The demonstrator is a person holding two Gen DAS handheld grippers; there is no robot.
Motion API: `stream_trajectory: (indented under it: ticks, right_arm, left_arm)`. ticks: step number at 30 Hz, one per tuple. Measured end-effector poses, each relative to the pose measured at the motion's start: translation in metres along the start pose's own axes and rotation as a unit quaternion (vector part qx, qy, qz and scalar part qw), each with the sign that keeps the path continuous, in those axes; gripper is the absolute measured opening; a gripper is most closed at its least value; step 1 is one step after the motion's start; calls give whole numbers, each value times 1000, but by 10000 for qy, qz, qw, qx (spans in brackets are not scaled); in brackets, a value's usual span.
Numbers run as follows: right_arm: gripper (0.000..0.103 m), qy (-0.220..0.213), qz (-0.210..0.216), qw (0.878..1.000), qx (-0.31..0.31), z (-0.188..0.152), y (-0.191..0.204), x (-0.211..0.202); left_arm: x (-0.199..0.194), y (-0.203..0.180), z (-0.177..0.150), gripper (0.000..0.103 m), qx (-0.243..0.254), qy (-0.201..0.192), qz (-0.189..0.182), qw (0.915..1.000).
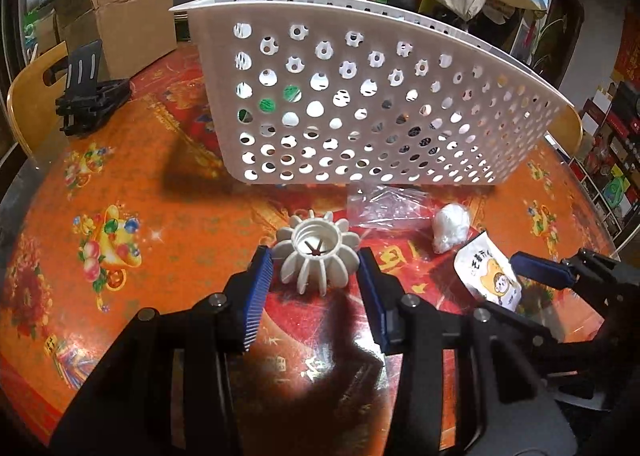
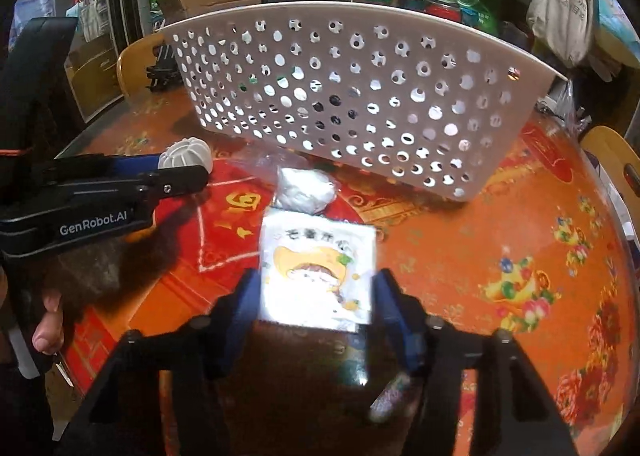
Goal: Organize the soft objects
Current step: 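Move the left tool to the white ribbed cap while the right tool reaches the tissue packet, then close the left tool on the white ribbed cap while the right tool lifts the tissue packet over the basket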
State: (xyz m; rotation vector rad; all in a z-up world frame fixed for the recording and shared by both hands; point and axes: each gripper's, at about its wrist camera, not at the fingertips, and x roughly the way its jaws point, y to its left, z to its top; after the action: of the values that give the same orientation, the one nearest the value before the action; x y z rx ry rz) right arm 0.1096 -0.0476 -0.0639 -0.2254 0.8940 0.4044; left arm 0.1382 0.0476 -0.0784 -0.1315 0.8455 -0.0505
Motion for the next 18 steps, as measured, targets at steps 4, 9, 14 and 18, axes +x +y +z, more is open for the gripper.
stream_trajectory:
  ticks: [4,9,14,18]
  right_arm:
    - [45,-29,9,10000,1,-1,-2,-3]
    - [16,-112,52,9998,145,-3,-10,-5]
    - [9,-252,159,9993,242,-6,-14,-11]
    - [8,-366,207,9987,274,-9,-18,-18]
  left_arm:
    - [0,-2,0,41,-29,-9,0,10000]
    - [-1,-2,0,41,0,-9,-22,10000]
    - [-3,-4,0,41,33,-105,-22,9999]
    - [-13,-9,-2,41,98,-343,62,9993]
